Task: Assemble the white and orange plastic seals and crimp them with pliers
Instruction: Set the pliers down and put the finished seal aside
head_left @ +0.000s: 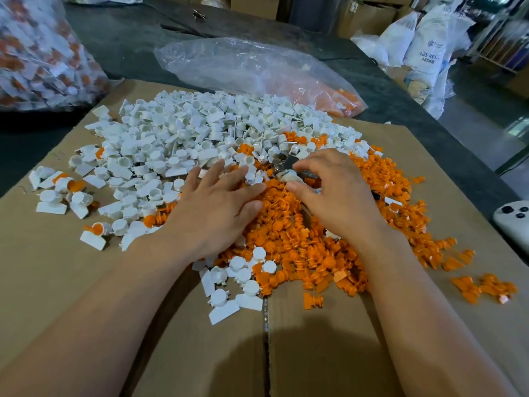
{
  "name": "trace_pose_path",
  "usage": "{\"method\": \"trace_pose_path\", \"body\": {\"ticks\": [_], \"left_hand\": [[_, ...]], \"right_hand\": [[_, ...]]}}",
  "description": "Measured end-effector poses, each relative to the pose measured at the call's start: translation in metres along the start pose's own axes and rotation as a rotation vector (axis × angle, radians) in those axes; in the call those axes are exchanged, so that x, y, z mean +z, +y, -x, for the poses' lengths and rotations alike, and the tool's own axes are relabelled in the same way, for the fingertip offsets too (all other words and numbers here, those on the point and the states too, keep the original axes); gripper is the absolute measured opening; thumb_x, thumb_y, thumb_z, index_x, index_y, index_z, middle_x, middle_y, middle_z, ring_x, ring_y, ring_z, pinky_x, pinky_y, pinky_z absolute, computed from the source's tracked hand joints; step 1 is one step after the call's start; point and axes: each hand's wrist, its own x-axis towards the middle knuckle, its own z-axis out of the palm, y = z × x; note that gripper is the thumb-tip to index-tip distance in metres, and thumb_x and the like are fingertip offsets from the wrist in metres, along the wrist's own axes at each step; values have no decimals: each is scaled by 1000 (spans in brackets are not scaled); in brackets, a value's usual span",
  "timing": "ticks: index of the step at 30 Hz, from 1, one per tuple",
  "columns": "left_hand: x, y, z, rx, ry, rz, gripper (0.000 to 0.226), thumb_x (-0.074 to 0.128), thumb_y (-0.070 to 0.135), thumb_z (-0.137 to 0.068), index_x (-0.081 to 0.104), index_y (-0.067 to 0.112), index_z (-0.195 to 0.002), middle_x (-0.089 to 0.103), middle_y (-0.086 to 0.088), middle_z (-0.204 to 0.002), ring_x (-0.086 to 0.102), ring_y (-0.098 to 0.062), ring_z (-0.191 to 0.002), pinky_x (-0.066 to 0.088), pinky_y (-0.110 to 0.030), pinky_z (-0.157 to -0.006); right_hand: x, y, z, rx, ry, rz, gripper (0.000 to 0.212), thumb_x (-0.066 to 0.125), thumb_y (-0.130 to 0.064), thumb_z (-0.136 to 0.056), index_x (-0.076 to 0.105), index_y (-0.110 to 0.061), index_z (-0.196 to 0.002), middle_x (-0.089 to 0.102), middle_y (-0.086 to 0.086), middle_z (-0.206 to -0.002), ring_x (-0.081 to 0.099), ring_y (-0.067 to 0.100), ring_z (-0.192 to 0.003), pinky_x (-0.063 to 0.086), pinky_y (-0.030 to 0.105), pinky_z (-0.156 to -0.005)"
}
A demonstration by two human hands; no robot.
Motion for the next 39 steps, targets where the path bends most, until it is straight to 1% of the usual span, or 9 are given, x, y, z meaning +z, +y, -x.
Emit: {"method": "trace_pose_path", "body": {"ticks": [5, 8, 11, 14, 20, 23, 26, 33, 39], "left_hand": [[0, 0, -1, 20, 102, 46, 43, 28, 40, -97, 40, 35, -138, 28, 8, -150, 5, -15, -143, -3, -45, -114], [-4, 3, 0, 56, 236, 108, 34, 47, 28, -95, 57, 26, -127, 48, -1, -135, 28, -21, -136, 12, -42, -112], [-10, 4, 4, 20, 452, 264, 24, 64, 12, -85, 69, 16, -109, 62, -6, -113, 51, -23, -113, 27, -21, -94], [-13, 4, 6, -71, 545, 375, 18, 64, 10, -85, 70, 17, -101, 59, 4, -100, 50, -10, -99, 26, -10, -79], [-14, 9, 7, -88, 606, 450, 14, 61, 18, -89, 68, 17, -101, 55, 20, -82, 50, -5, -82, 31, -8, -65], [-14, 10, 7, -119, 613, 481, 19, 61, 21, -89, 67, 16, -106, 44, 35, -78, 48, 3, -68, 32, 5, -69], [-13, 9, 7, -133, 611, 561, 18, 65, 22, -85, 68, 22, -103, 47, 33, -74, 50, 22, -69, 34, 4, -66], [-12, 8, 6, -196, 586, 626, 25, 69, 19, -83, 68, 20, -108, 50, 29, -76, 52, 7, -69, 39, -11, -69], [-15, 9, 6, -212, 529, 760, 26, 75, 20, -75, 56, 36, -71, 58, 20, -71, 56, 11, -60, 41, -3, -59]], "right_hand": [[0, -2, 1, -1, 4, -1, 37, 59, -36, -86, 60, -17, -118, 54, 1, -119, 39, 14, -116, 22, 22, -93], [-1, -3, 1, -6, 2, -22, 35, 59, -34, -87, 61, -16, -116, 55, 1, -117, 42, 15, -115, 25, 25, -95], [-4, -6, 2, -12, 22, -78, 29, 59, -32, -87, 64, -16, -111, 58, 0, -112, 46, 15, -111, 30, 27, -93], [-7, -10, 5, -36, -9, -181, 21, 59, -30, -87, 67, -17, -102, 56, -7, -98, 50, 9, -100, 36, 23, -86], [-8, -21, 9, -144, -180, -250, 15, 63, -27, -84, 71, -19, -94, 61, -6, -91, 55, 10, -89, 44, 30, -81], [-8, -23, 11, -179, -266, -269, 14, 65, -26, -83, 71, -20, -93, 56, -11, -87, 53, 7, -86, 44, 30, -79], [-8, -25, 12, -240, -368, -279, 17, 65, -23, -83, 70, -20, -99, 57, -8, -97, 53, 8, -94, 42, 28, -84], [-3, -27, 12, -287, -442, -227, 20, 66, -22, -82, 69, -21, -102, 57, -4, -107, 47, 8, -104, 38, 28, -90], [-2, -26, 11, -289, -422, -234, 9, 67, -18, -82, 68, -17, -90, 53, -9, -90, 50, 8, -91, 43, 31, -82]]}}
